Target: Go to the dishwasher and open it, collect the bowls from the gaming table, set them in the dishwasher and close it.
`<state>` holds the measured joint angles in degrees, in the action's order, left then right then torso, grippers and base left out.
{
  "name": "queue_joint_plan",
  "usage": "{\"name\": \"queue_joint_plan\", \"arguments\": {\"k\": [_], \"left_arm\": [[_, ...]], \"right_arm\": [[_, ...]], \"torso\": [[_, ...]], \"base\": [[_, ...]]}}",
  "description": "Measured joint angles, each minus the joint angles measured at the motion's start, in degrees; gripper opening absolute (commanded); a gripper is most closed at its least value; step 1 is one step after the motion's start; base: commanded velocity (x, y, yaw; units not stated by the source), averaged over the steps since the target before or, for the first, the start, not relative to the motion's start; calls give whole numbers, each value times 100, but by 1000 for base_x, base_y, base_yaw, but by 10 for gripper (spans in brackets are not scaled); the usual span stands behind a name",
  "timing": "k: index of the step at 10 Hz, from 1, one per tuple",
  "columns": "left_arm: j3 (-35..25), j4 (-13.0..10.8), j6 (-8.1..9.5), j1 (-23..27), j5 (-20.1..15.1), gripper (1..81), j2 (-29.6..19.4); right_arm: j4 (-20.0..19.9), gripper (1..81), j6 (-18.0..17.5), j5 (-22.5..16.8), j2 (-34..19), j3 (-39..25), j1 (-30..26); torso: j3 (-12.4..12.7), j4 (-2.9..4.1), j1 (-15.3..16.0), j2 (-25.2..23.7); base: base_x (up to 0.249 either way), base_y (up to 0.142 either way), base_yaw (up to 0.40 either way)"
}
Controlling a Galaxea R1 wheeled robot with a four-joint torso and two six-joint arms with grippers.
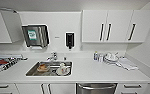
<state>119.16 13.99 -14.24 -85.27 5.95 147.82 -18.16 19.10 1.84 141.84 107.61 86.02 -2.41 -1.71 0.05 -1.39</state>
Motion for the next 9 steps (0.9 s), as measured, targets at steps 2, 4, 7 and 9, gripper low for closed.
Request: {"name": "queue_joint_plan", "arguments": {"k": [2, 4, 7, 9], "left_arm": [[-961, 0, 11, -1, 207, 811, -744], [-1807, 9, 51, 0, 400, 811, -1513], [-2945, 13, 99, 132, 601, 811, -2520], [-3505, 24, 193, 241, 639, 811, -3027]], "right_arm": [[-7, 811, -11, 50, -695, -1084, -62], [-13, 811, -15, 91, -1482, -2118, -211], [-24, 811, -17, 144, -2656, -3335, -514], [-27, 811, -61, 129, -3073, -3879, -868]], "torso": [[-18, 0, 94, -153], [-256, 0, 278, -450], [-835, 0, 667, -1060], [-1102, 0, 872, -1375]], "base": [[0, 0, 0], [0, 0, 0], [0, 0, 0], [0, 0, 0]]}}
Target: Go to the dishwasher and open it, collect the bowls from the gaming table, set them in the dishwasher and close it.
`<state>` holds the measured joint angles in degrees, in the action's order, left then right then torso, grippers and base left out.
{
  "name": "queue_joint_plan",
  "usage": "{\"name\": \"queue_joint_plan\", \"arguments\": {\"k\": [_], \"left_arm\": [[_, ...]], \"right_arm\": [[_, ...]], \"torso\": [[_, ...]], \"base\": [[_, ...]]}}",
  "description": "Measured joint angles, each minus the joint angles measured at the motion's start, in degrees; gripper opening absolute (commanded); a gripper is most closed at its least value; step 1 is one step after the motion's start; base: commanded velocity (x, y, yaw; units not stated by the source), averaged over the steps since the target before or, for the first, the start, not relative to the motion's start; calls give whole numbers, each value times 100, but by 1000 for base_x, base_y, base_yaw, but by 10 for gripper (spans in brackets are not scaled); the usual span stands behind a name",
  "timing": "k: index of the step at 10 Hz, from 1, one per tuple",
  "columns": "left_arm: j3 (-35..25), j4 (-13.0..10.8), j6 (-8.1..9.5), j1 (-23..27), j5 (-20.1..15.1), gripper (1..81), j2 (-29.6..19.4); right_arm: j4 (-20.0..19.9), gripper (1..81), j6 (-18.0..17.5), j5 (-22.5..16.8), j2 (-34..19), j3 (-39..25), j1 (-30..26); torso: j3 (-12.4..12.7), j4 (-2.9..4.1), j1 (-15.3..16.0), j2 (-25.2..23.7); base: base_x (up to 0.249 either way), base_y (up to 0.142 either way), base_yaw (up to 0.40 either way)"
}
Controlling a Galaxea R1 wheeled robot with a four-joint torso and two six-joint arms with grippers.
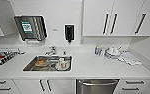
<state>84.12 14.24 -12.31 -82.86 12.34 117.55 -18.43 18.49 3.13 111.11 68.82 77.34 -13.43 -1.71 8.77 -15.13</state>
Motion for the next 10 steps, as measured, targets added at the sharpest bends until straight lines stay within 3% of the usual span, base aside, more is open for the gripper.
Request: {"name": "queue_joint_plan", "arguments": {"k": [4, 7, 10], "left_arm": [[-1148, 6, 60, 516, 6, 811, -1135], [-1788, 11, 182, 1051, -60, 811, -1615], [-2238, -2, 206, 1470, -501, 811, -1838]], "right_arm": [[-22, 811, -201, -5, -140, -138, -408], [-24, 811, -424, -68, -218, -138, -603], [-20, 811, -898, -127, -419, -263, -914]], "torso": [[-85, 0, 472, -748], [-94, 0, 855, -1366], [-457, 0, 1152, -1858]], "base": [[0, 0, 0], [0, 0, 0], [0, 0, 0]]}}
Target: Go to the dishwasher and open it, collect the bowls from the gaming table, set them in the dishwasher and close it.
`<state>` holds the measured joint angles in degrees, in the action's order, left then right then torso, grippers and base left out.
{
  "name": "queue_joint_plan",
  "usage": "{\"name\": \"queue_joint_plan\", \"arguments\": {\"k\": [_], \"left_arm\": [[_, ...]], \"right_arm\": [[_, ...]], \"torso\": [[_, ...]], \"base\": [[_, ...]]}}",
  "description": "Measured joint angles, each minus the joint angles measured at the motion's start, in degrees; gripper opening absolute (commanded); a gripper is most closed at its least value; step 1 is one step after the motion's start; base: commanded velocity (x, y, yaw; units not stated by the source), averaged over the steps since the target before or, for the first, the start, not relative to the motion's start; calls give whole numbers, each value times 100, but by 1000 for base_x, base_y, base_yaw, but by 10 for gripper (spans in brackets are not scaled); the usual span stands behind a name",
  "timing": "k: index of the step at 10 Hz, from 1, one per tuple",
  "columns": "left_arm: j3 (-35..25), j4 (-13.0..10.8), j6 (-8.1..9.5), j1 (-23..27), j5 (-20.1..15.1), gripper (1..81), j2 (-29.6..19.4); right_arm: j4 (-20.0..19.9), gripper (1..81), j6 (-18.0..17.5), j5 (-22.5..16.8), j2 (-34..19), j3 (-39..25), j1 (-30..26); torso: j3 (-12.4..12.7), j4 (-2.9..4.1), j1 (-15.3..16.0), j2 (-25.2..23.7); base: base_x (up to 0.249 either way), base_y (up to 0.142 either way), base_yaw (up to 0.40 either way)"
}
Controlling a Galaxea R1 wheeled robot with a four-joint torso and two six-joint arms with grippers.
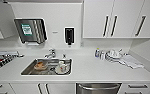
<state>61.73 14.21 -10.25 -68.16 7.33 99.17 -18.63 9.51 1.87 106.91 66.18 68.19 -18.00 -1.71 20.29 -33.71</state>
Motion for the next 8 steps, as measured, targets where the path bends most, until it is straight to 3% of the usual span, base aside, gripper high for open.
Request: {"name": "queue_joint_plan", "arguments": {"k": [3, 4, 8], "left_arm": [[-156, -361, 2, 545, -723, 811, -55], [-210, -488, 2, 725, -1057, 811, -88], [-366, -680, -13, 1458, -1697, 811, -455]], "right_arm": [[0, 811, -491, -63, 0, -50, -315], [0, 811, -496, -90, 1, -50, -323], [5, 811, -508, -146, 89, -6, -395]], "torso": [[-537, 0, 371, -572], [-575, 0, 472, -719], [-642, 0, 966, -1510]], "base": [[0, 0, 0], [0, 0, 0], [0, 0, 0]]}}
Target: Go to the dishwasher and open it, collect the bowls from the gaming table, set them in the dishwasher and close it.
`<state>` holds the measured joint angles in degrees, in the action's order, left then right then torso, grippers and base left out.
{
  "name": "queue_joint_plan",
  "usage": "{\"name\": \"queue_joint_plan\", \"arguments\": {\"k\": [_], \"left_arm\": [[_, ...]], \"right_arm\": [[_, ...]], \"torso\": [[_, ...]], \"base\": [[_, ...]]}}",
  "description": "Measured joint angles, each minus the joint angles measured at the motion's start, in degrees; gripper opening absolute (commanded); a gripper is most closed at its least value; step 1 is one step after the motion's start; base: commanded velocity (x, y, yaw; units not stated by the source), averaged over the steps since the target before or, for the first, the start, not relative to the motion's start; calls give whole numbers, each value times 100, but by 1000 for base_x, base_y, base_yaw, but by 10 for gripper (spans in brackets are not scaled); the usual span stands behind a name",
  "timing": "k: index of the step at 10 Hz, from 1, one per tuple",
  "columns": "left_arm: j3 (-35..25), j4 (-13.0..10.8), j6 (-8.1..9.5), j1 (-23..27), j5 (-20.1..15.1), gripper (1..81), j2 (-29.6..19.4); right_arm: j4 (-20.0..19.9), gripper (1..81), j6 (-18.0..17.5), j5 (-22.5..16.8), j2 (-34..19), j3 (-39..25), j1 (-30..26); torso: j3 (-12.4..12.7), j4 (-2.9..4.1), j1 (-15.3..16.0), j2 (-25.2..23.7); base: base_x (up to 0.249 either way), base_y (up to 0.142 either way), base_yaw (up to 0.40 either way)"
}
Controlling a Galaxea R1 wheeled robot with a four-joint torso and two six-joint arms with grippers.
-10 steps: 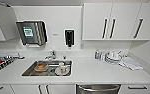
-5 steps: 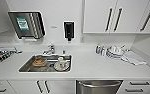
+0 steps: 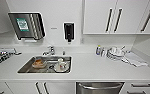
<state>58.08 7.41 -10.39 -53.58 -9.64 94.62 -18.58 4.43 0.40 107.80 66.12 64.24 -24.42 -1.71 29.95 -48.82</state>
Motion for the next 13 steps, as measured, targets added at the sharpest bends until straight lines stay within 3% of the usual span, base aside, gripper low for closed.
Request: {"name": "queue_joint_plan", "arguments": {"k": [4, 7, 11, 13], "left_arm": [[-267, -6, 17, 367, -282, 811, -166], [-246, -4, 26, 483, -328, 811, -162], [-380, 5, 61, 975, -411, 811, -396], [-583, 7, 77, 1232, -621, 811, -396]], "right_arm": [[-2, 811, -176, -197, 16, -2, -396], [-2, 811, -344, -386, 2, -59, -752], [-5, 811, -450, -489, -91, -188, -905], [-5, 811, -502, -494, -94, -190, -929]], "torso": [[-99, 0, 446, -721], [-543, 0, 754, -1208], [-632, 0, 1215, -1947], [-632, 0, 1475, -2363]], "base": [[0, 0, 0], [0, 0, 0], [0, 0, 0], [0, 0, 0]]}}
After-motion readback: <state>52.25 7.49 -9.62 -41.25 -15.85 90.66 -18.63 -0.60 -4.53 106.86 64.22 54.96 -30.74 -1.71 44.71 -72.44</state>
